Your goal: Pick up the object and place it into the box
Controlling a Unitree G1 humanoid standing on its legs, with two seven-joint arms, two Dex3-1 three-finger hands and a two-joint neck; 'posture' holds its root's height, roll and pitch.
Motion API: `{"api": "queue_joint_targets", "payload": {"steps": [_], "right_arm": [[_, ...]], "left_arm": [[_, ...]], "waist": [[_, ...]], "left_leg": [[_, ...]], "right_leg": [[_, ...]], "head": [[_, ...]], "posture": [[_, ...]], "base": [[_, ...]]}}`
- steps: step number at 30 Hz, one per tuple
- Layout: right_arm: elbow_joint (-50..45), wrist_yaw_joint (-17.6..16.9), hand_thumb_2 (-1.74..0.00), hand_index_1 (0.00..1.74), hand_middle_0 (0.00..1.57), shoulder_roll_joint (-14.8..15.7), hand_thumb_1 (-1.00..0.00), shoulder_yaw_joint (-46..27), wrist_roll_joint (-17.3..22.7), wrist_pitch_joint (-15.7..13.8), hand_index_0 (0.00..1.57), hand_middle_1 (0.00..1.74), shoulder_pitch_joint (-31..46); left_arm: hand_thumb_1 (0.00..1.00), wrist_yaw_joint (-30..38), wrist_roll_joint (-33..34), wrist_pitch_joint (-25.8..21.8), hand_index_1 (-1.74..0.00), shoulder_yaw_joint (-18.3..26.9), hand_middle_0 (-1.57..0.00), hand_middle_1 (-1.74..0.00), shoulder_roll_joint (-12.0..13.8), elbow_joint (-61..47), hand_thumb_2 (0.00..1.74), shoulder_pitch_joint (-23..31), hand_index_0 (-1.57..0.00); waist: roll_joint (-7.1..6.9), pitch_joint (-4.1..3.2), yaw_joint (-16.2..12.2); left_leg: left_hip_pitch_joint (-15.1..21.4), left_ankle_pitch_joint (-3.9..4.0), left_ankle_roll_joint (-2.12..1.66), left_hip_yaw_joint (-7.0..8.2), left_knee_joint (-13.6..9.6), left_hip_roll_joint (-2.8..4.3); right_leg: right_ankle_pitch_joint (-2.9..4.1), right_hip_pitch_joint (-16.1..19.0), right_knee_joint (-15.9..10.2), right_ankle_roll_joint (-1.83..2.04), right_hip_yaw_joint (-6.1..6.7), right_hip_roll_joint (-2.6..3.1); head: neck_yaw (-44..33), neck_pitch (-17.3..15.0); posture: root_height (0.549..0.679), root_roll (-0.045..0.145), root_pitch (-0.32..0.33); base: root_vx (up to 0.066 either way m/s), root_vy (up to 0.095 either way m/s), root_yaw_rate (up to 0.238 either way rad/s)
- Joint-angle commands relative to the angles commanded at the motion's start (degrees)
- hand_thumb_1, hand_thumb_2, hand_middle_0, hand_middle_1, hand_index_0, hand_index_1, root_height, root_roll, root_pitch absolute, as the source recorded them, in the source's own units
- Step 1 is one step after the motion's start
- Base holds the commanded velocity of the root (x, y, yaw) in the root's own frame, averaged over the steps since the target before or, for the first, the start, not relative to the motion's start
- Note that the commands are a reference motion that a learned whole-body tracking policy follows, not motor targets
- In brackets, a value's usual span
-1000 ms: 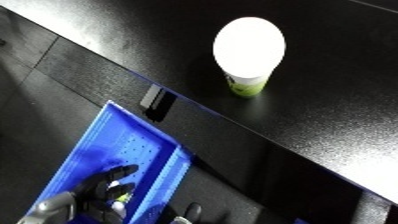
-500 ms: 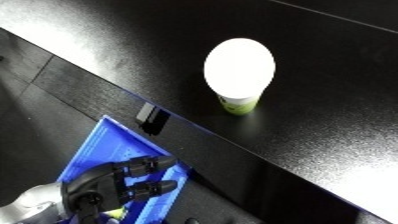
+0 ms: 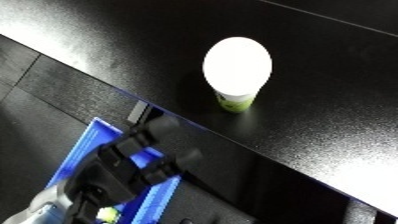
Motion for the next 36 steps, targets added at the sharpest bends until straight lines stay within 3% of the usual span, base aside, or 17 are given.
{"api": "queue_joint_targets", "payload": {"steps": [8,11,14,17,21,28,36], "right_arm": [[0.3,1.2,0.0,0.0,0.0,1.5,0.0,-0.2,-0.1,-0.1,0.0,0.0,0.7],[0.0,1.6,0.0,0.0,0.0,1.6,0.0,-0.3,0.2,0.3,0.0,0.0,0.7],[-0.5,1.5,0.0,0.0,0.0,1.6,0.0,-0.4,0.3,0.7,0.0,0.0,0.7],[-1.0,1.4,0.0,0.0,0.0,1.4,0.0,-0.3,0.7,1.0,0.0,0.0,0.4],[-1.0,2.0,0.0,0.0,0.0,1.0,0.0,0.1,2.3,0.9,0.0,0.0,0.0],[-1.4,2.4,0.0,0.0,0.0,0.4,0.0,0.8,3.9,0.9,0.0,0.0,-0.8],[-0.7,2.4,0.0,0.0,0.0,-0.4,0.0,2.0,4.4,1.3,0.0,0.0,-1.7]], "left_arm": [[0.0,13.5,1.5,-16.4,0.0,8.4,0.0,0.0,-4.0,4.4,0.0,-2.4,0.0],[0.0,19.2,7.2,-20.8,0.0,10.6,0.0,0.0,-3.5,6.9,0.0,-2.8,0.0],[0.0,26.7,18.6,-22.6,0.0,11.8,0.0,0.0,-1.8,9.3,0.0,-3.0,0.0],[0.0,34.1,31.3,-22.3,0.0,12.2,0.0,0.0,0.1,11.0,0.0,-3.7,0.0],[0.0,39.0,40.1,-18.5,0.0,10.9,0.0,0.0,1.9,11.9,0.0,-5.3,0.0],[0.0,43.1,45.9,-14.2,0.0,6.2,0.0,0.0,4.0,13.2,0.0,-7.8,0.0],[0.0,43.8,47.3,-11.0,0.0,0.2,0.0,0.0,5.1,14.4,0.0,-12.7,0.0]], "waist": [[-1.44,0.0,0.0],[-1.66,0.0,-0.1],[-1.54,0.0,-0.3],[-1.14,0.0,-0.5],[-0.71,0.0,-1.0],[-0.36,0.0,-2.2],[-0.12,0.0,-3.6]], "left_leg": [[0.9,0.31,-0.3,-0.1,-0.4,0.47],[1.0,0.43,-0.4,-0.05,-0.4,0.56],[1.0,0.51,-0.41,0.08,-0.5,0.62],[0.7,0.54,-0.35,0.27,-0.4,0.6],[0.2,0.48,-0.25,0.65,0.0,0.6],[-0.7,0.27,-0.1,1.42,0.8,0.76],[-1.5,0.06,0.13,2.19,1.7,0.9]], "right_leg": [[-0.24,0.3,0.5,-0.35,0.17,0.4],[-0.34,0.4,0.6,-0.48,0.24,0.51],[-0.42,0.3,0.7,-0.55,0.39,0.53],[-0.49,0.0,0.9,-0.57,0.6,0.52],[-0.48,-0.5,1.1,-0.5,0.87,0.56],[-0.12,-1.6,1.1,-0.14,1.5,0.83],[0.21,-2.8,1.7,0.26,2.05,0.87]], "head": [[-0.7,-0.9],[-0.7,-1.1],[-0.4,-0.9],[-0.2,-0.6],[-0.2,0.8],[-0.8,1.9],[-2.1,2.5]], "posture": [[0.625,0.016,-0.026],[0.625,0.015,-0.028],[0.625,0.015,-0.028],[0.625,0.016,-0.027],[0.624,0.016,-0.024],[0.623,0.016,-0.015],[0.621,0.017,-0.011]], "base": [[0.011,-0.017,-0.043],[0.005,-0.007,-0.045],[0.001,0.011,-0.039],[-0.005,0.024,-0.029],[-0.006,0.015,-0.044],[-0.002,0.015,-0.074],[0.006,0.012,-0.051]]}}
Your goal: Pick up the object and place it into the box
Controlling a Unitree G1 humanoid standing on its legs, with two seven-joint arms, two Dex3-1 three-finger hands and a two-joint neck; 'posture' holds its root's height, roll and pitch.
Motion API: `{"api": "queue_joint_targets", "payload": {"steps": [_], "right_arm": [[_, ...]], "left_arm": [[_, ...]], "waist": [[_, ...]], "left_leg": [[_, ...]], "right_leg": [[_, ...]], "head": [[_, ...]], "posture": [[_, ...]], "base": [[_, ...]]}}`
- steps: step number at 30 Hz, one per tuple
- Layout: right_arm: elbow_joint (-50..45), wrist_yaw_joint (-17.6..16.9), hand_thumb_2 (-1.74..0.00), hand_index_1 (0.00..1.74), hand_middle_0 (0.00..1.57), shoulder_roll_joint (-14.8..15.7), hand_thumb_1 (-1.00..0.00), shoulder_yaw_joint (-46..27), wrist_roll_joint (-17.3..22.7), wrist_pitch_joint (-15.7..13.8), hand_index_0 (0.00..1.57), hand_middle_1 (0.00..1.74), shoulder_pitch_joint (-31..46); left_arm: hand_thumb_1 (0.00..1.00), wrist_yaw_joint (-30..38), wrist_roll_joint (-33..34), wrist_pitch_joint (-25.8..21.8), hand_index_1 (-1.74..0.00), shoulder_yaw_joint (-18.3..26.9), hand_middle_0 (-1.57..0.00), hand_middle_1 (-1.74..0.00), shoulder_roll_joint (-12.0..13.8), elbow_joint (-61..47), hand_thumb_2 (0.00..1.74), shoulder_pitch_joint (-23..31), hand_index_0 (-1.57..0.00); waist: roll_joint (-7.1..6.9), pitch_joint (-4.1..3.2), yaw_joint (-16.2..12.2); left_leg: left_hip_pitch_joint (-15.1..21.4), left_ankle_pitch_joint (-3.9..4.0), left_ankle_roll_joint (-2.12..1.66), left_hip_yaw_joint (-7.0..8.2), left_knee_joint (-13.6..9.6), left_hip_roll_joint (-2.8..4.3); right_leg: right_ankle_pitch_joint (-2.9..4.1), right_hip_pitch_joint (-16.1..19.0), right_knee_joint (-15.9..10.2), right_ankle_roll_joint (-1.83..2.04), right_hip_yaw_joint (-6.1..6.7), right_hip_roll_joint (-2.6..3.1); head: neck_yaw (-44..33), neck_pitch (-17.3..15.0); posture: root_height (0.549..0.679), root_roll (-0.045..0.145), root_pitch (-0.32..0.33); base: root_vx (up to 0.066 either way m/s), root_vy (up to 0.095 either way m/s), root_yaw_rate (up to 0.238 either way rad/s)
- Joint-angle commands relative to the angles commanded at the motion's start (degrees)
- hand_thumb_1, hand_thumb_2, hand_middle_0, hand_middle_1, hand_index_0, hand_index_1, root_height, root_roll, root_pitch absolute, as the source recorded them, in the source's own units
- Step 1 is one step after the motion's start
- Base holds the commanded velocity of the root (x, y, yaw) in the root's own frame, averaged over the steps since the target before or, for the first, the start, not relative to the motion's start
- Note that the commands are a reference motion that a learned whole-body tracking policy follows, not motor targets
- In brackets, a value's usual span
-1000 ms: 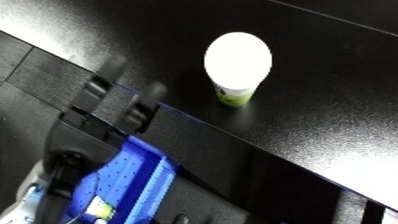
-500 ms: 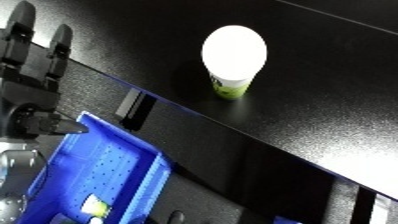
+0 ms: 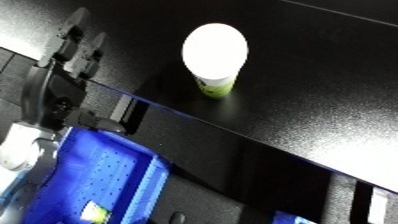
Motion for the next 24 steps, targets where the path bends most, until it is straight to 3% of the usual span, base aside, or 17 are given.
{"api": "queue_joint_targets", "payload": {"steps": [14,24], "right_arm": [[0.3,-0.1,0.0,0.0,0.0,-0.5,0.0,1.0,1.2,0.6,0.0,0.0,-1.6],[1.4,0.4,0.0,0.0,0.0,-0.9,0.0,1.6,1.7,0.5,0.0,0.0,-3.3]], "left_arm": [[0.0,0.5,-0.1,4.9,0.0,-8.0,0.0,0.0,-0.4,3.0,0.0,-9.2,0.0],[0.0,1.8,-0.9,6.6,0.0,-12.5,0.0,0.0,-1.3,8.0,0.0,-16.0,0.0]], "waist": [[-0.02,0.0,-2.4],[-0.46,0.0,-4.0]], "left_leg": [[-0.7,-0.47,0.23,1.17,1.2,0.44],[-1.6,-0.65,0.39,1.96,2.0,0.85]], "right_leg": [[0.4,-1.7,0.8,0.55,1.12,0.24],[0.84,-3.3,1.3,0.89,1.75,0.42]], "head": [[-1.5,1.2],[-3.0,2.4]], "posture": [[0.619,0.018,-0.008],[0.617,0.017,-0.002]], "base": [[0.01,0.01,-0.071],[-0.011,0.007,-0.062]]}}
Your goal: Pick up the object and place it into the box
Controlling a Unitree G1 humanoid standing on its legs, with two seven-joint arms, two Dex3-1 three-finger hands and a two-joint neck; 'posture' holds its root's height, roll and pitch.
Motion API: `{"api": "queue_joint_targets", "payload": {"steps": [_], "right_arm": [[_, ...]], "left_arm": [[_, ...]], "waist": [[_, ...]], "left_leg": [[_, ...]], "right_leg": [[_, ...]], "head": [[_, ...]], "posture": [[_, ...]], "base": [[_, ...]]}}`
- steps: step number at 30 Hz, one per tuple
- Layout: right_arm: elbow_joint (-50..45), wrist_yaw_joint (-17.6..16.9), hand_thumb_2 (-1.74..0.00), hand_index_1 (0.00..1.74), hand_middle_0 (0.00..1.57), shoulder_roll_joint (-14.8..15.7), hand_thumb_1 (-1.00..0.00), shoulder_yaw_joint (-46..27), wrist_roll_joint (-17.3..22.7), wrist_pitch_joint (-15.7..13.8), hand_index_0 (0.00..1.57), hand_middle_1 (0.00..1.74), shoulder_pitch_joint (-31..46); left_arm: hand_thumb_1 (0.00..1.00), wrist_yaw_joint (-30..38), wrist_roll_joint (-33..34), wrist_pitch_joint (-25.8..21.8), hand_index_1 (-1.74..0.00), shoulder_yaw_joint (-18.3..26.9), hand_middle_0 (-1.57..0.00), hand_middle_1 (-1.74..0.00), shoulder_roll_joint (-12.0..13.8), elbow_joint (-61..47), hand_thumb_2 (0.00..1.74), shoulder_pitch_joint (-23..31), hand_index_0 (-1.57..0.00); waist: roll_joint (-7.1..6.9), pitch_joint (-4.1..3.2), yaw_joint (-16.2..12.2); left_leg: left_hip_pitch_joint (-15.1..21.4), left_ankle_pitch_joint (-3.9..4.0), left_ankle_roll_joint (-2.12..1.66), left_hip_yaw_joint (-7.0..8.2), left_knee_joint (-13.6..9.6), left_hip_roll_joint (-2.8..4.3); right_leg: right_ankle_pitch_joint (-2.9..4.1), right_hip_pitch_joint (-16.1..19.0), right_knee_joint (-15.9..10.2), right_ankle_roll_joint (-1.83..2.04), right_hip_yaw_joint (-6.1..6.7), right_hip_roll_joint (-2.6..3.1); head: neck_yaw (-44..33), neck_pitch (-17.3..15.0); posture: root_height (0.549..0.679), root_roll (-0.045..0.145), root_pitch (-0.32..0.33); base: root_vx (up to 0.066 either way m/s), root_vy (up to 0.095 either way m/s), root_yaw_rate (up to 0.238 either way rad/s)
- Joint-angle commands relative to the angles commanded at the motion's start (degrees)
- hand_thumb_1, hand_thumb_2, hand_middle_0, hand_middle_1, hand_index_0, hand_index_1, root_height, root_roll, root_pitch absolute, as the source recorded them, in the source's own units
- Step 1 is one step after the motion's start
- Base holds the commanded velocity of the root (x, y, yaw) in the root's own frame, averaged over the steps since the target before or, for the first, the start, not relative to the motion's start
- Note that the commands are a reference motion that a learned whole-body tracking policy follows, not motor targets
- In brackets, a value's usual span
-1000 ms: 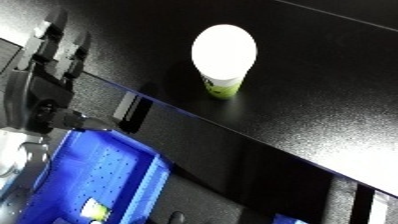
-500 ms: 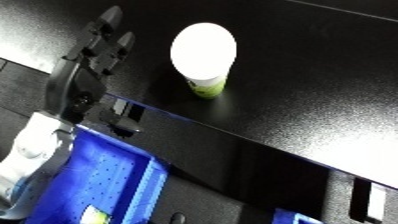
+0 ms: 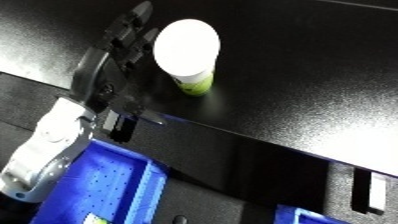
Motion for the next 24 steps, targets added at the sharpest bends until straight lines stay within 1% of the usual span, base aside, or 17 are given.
{"api": "queue_joint_targets", "payload": {"steps": [8,12,19,24], "right_arm": [[0.7,0.0,0.0,0.0,0.0,-0.1,0.0,0.7,0.6,0.0,0.0,0.0,-1.6],[1.0,0.2,0.0,0.0,0.0,-0.1,0.0,0.9,0.6,-0.2,0.0,0.0,-2.2],[1.5,0.4,0.0,0.0,0.0,0.0,0.0,1.4,0.7,-0.9,0.0,0.0,-3.4],[1.9,0.4,0.0,0.0,0.0,-0.1,0.0,1.7,0.5,-1.0,0.0,0.0,-4.3]], "left_arm": [[0.0,0.6,-1.1,-0.1,0.0,-3.4,0.0,0.0,-1.4,5.8,0.0,-4.9,0.0],[0.0,0.6,-1.1,0.2,0.0,-5.0,0.0,0.0,-2.1,8.5,0.0,-7.4,0.0],[0.35,1.2,-1.9,0.5,-0.61,-7.4,-0.55,-0.61,-3.3,13.8,0.61,-11.0,-0.55],[0.6,1.1,-2.8,-0.1,-1.04,-8.2,-0.94,-1.04,-3.7,17.4,1.04,-12.8,-0.94]], "waist": [[-0.38,0.0,-1.3],[-0.54,0.0,-1.9],[-0.77,0.0,-2.8],[-0.81,0.0,-3.2]], "left_leg": [[-0.6,0.11,-0.01,0.67,0.2,0.43],[-0.8,0.07,0.04,0.98,0.4,0.63],[-0.9,-0.17,0.16,1.36,0.7,0.95],[-1.0,-0.22,0.11,1.66,0.9,1.21]], "right_leg": [[0.49,-1.0,0.0,0.23,0.56,0.16],[0.69,-1.4,0.0,0.37,0.8,0.22],[0.92,-1.8,0.0,0.6,1.17,0.29],[1.06,-2.0,-0.1,0.69,1.39,0.27]], "head": [[-1.8,0.7],[-2.7,0.9],[-3.6,1.6],[-4.1,2.1]], "posture": [[0.616,0.017,0.002],[0.616,0.017,0.004],[0.615,0.017,0.004],[0.615,0.018,0.005]], "base": [[-0.017,0.01,-0.051],[-0.013,0.01,-0.044],[-0.01,0.011,-0.045],[-0.011,0.014,-0.036]]}}
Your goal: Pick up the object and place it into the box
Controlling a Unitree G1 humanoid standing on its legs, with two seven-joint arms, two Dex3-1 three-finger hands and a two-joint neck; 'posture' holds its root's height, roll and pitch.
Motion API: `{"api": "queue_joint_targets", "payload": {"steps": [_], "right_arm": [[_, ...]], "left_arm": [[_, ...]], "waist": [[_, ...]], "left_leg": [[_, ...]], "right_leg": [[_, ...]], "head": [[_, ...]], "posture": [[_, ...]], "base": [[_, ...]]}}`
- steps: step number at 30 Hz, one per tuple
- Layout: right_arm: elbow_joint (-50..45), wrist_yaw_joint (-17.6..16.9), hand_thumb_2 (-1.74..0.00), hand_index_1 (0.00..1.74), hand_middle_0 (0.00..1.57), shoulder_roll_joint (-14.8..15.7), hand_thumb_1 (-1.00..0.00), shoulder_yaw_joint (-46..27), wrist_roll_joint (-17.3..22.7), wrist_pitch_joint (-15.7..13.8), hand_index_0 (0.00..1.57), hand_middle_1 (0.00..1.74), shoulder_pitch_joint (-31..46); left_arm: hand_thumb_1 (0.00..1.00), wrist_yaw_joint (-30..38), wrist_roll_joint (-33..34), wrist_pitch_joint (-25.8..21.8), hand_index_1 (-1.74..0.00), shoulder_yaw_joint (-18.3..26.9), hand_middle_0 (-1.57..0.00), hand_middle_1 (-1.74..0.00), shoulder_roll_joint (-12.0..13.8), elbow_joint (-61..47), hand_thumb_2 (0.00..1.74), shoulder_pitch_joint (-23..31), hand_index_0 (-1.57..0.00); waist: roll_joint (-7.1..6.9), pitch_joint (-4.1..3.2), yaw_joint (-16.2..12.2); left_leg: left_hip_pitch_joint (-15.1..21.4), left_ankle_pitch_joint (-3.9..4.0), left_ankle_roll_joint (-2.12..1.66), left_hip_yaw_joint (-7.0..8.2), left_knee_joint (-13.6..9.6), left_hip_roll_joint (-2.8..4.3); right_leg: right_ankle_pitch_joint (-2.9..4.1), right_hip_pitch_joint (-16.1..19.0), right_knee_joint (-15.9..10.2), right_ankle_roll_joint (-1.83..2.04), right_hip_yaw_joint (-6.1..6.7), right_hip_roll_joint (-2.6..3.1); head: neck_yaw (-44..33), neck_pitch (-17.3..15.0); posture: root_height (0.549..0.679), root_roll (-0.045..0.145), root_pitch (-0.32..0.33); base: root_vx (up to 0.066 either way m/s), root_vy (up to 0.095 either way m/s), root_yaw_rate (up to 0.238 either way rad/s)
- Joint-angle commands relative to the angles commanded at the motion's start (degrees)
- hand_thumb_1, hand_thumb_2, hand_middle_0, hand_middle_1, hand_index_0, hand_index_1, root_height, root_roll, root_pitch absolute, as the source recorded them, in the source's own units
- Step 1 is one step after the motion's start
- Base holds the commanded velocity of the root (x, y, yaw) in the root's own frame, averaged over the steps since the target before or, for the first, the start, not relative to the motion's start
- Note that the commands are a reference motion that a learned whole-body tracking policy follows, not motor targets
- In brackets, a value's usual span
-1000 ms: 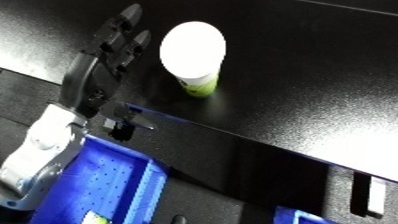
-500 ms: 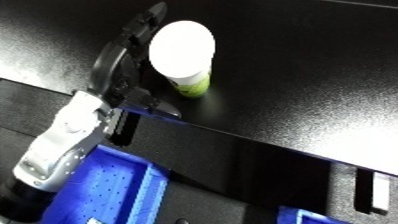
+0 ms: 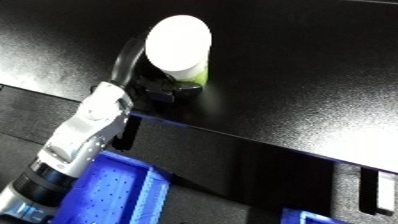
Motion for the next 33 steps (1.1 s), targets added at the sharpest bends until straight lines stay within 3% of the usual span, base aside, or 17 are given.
{"api": "queue_joint_targets", "payload": {"steps": [6,13,16,22,33], "right_arm": [[0.1,0.0,0.0,0.0,0.0,0.0,0.0,0.2,-0.2,0.0,0.0,0.0,-0.2],[-0.2,-0.8,0.0,0.0,0.0,0.4,0.0,0.2,-0.6,0.0,0.0,0.0,-0.2],[-0.7,-1.3,0.0,0.0,0.0,0.6,0.0,0.1,-0.6,0.1,0.0,0.0,-0.2],[-2.2,-2.3,0.0,0.0,0.0,0.7,0.0,-0.4,0.2,-0.3,0.0,0.0,1.4],[-5.6,-2.5,0.0,0.0,0.0,0.5,0.0,-3.3,1.9,-1.9,0.0,0.0,7.3]], "left_arm": [[0.9,-0.1,-3.3,0.4,-1.57,-0.2,-1.41,-1.57,-0.1,1.2,1.57,-0.6,-1.41],[0.9,0.6,-17.8,4.3,-1.57,2.6,-1.41,-1.57,-1.2,0.5,1.57,2.7,-1.41],[0.9,-0.7,-22.7,2.7,-1.57,4.5,-1.41,-1.57,-1.7,-0.6,1.57,4.7,-1.41],[0.9,-1.3,-19.5,-3.9,-1.57,9.0,-1.41,-1.57,-0.8,-7.7,1.57,9.1,-1.41],[0.9,2.5,-10.1,-7.9,-1.57,20.4,-1.41,-1.57,3.7,-22.6,1.57,20.5,-1.41]], "waist": [[0.19,0.0,0.0],[0.77,0.0,0.5],[1.02,0.0,0.9],[1.48,0.0,2.2],[2.5,0.0,5.3]], "left_leg": [[0.2,0.11,-0.07,-0.07,-0.4,0.0],[0.6,0.32,-0.15,-0.53,-0.9,-0.31],[0.8,0.48,-0.23,-0.79,-1.2,-0.42],[0.8,0.66,-0.3,-1.49,-1.4,-0.86],[0.0,0.56,-0.19,-3.05,-0.9,-1.97]], "right_leg": [[0.01,0.1,-0.1,0.01,-0.02,-0.17],[-0.3,0.9,-0.4,-0.21,-0.48,-0.41],[-0.48,1.2,-0.6,-0.38,-0.7,-0.49],[-0.99,1.4,-0.4,-0.93,-1.22,-0.62],[-2.15,1.5,0.7,-1.86,-2.24,-0.86]], "head": [[-0.9,0.4],[-0.8,1.5],[-0.3,1.7],[1.0,1.9],[3.8,2.1]], "posture": [[0.615,0.019,0.005],[0.616,0.022,0.005],[0.617,0.024,0.005],[0.617,0.026,0.007],[0.615,0.03,0.012]], "base": [[-0.008,0.008,0.011],[-0.009,0.006,0.054],[-0.008,0.003,0.073],[-0.004,-0.012,0.081],[0.007,-0.033,0.097]]}}
